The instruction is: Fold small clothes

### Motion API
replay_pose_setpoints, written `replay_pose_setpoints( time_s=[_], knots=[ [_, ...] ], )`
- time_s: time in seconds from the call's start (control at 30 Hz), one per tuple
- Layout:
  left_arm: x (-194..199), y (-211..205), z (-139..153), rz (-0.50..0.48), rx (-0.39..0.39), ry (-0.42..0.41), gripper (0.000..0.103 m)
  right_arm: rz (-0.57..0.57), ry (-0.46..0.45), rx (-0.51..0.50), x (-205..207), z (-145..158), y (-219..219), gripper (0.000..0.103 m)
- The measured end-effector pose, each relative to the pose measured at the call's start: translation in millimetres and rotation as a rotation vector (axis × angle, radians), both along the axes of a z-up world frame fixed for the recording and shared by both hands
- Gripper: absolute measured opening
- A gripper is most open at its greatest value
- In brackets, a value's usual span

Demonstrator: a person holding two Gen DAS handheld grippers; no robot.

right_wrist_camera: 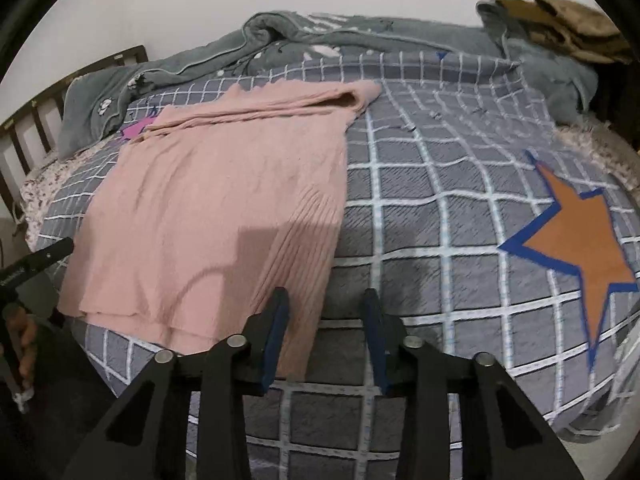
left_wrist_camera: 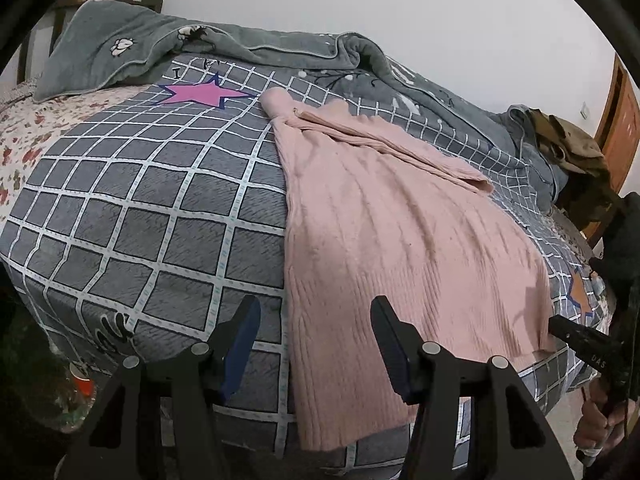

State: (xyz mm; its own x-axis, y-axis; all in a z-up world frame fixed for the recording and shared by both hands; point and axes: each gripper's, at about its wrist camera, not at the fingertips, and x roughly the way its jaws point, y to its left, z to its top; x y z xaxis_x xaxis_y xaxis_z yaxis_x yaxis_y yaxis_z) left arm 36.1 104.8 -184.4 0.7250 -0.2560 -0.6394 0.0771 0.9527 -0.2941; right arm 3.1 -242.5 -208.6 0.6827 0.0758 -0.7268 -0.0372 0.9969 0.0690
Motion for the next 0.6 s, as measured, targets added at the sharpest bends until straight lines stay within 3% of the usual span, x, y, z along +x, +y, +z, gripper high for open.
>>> replay_pose_setpoints(
  time_s=[0.6],
  knots=[
    [-0.1,2.3,-6.6,0.004,-0.029,0.045,0.054,0.003,0.019,0.068,-2.6,-3.3,5.5,0.03]
  ],
)
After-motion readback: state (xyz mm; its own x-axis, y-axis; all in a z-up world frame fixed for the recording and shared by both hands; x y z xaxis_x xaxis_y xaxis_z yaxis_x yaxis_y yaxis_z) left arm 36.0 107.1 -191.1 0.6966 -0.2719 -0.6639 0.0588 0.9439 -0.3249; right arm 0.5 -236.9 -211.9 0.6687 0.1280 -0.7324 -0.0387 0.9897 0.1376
